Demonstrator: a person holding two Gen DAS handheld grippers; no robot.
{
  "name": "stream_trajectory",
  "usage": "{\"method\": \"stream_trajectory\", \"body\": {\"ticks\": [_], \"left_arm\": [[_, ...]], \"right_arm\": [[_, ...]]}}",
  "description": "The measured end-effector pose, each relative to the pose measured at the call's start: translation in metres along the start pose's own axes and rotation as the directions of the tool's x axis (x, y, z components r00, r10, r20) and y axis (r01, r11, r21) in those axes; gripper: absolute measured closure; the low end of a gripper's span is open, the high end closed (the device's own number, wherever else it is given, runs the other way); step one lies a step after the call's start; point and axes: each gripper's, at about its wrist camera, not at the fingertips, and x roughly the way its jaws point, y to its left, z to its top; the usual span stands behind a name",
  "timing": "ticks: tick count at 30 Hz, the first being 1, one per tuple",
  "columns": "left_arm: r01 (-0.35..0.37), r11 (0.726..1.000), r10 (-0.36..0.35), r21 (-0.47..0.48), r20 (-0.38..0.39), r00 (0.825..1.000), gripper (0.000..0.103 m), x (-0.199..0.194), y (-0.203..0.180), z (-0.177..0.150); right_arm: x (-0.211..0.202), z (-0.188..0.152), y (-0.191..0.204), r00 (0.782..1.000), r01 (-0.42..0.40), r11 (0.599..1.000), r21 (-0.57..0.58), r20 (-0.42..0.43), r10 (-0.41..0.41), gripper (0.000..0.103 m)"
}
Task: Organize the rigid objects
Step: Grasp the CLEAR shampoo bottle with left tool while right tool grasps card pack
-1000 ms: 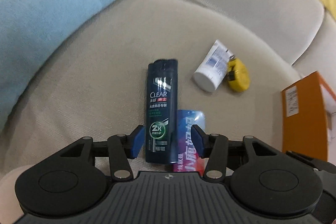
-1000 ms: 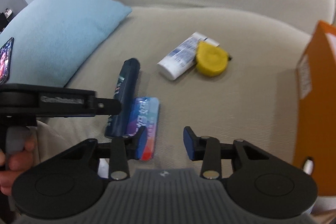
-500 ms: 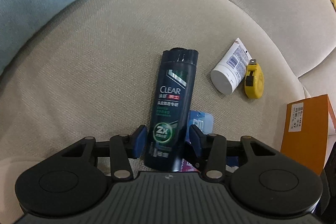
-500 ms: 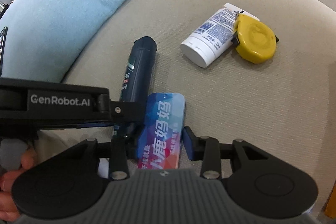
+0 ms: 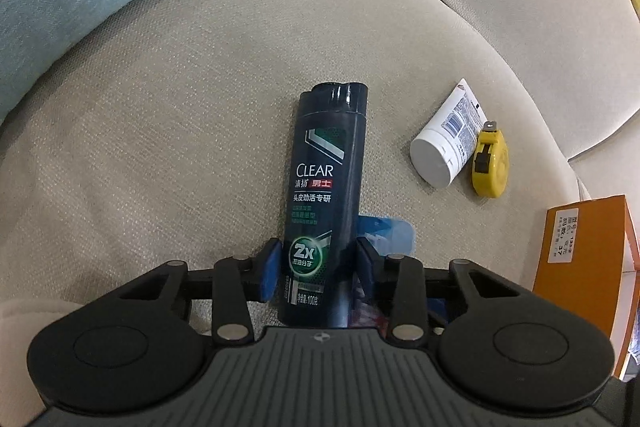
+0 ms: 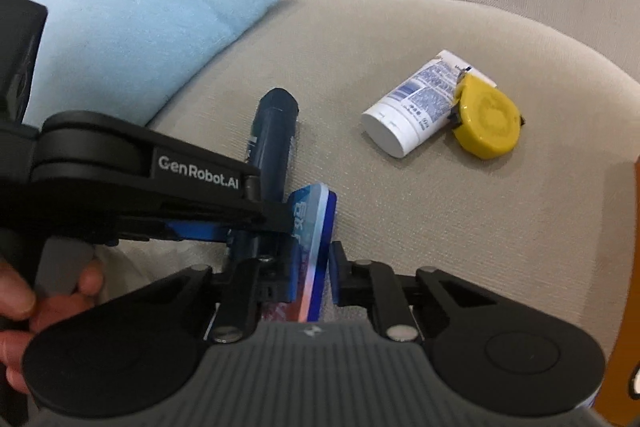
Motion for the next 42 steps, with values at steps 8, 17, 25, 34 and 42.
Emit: {"method": "stream_trajectory", "body": {"ticks": [8, 17, 25, 34, 42], "left_arm": [[-0.014, 1.000, 0.014, -0.001, 0.009, 1.000, 0.059, -0.002, -0.001, -0.001], [-0.055, 0.998, 0.052, 0.043, 0.085, 0.995, 0.057, 0.007, -0.008, 0.001], [-0.053, 0.998, 0.049, 0.044, 0.088, 0.995, 0.057, 0.006, -0.010, 0.007], [-0.042, 0.998, 0.039, 0.037, 0.083, 0.996, 0.058, 0.004, -0.006, 0.006], [-0.030, 0.999, 0.028, 0.028, 0.082, 0.996, 0.058, 0.001, -0.001, 0.005]], "right_arm": [[-0.021, 0.001, -0.019, 0.979, 0.203, 0.978, -0.044, 0.017, -0.202, 0.089], [-0.014, 0.011, -0.021, 0.981, 0.195, 0.979, -0.061, 0.002, -0.195, 0.087], [-0.001, 0.021, -0.022, 0.993, 0.113, 0.994, 0.012, -0.025, -0.113, 0.084], [0.021, 0.022, -0.014, 0.995, 0.084, 0.996, 0.021, -0.051, -0.083, 0.062], [0.030, 0.020, -0.017, 0.997, 0.056, 0.998, 0.021, -0.054, -0.055, 0.057]]}}
